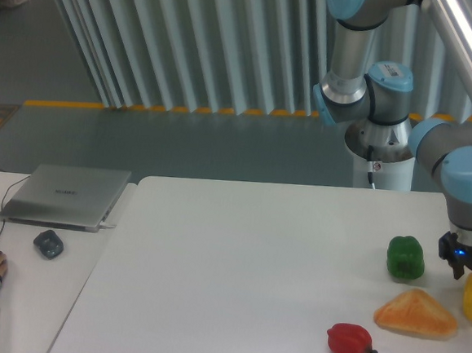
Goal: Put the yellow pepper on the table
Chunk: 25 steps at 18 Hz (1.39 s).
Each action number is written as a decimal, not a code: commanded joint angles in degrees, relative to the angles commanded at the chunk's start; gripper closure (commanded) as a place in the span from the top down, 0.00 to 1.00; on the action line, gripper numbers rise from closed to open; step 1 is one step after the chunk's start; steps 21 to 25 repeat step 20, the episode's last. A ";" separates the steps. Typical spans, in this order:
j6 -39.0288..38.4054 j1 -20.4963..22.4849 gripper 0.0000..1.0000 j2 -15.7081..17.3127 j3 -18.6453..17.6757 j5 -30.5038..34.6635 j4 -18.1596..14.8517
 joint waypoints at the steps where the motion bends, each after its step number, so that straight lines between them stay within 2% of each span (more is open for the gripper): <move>1: 1.48 0.09 1.00 0.00 1.14 -0.27 -0.17; 3: 3.42 -0.09 1.00 0.00 4.56 -2.19 -1.92; 4: 6.91 0.35 1.00 0.17 6.15 -4.47 -4.81; 5: 11.64 0.61 1.00 0.26 6.95 -5.10 -6.23; 8: 25.98 2.28 1.00 0.18 7.57 -7.82 -9.84; 11: 34.26 2.81 1.00 -0.26 7.48 -8.62 -10.46; 15: 34.81 2.64 1.00 -1.32 6.87 -8.71 -10.37; 25: 34.37 2.72 1.00 -1.14 6.69 -8.53 -10.37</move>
